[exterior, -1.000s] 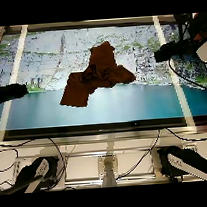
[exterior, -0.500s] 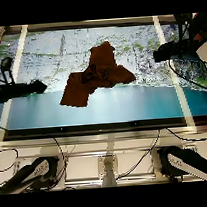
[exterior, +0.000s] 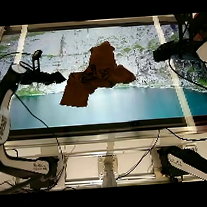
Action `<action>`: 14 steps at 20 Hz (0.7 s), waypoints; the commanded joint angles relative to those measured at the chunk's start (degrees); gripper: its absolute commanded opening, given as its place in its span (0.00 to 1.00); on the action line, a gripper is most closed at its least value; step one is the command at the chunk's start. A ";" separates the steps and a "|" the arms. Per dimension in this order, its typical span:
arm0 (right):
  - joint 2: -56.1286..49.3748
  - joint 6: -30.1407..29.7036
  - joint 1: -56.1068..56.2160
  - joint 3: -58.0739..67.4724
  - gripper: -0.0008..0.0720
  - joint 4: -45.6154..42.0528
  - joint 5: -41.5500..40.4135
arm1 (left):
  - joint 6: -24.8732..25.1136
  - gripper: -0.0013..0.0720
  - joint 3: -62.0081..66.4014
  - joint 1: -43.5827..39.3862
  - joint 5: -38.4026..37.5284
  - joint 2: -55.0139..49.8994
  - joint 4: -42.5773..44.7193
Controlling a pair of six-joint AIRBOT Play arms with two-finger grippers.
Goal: Fold the clothes and pants, and hang the long-sleeved shirts on hangers.
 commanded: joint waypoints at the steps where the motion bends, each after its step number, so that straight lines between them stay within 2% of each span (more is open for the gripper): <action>1: -0.02 -0.07 0.04 0.00 0.02 0.02 -0.94 | 2.80 0.75 9.40 -0.48 -3.52 -9.29 -1.64; 6: -0.02 -0.07 0.04 0.00 0.02 0.13 -1.07 | 2.80 0.75 12.26 -2.05 -4.61 -14.45 0.52; 14: -0.02 -0.07 0.04 0.00 0.02 0.15 -1.14 | 3.21 0.75 12.26 -4.39 -4.52 -15.93 2.23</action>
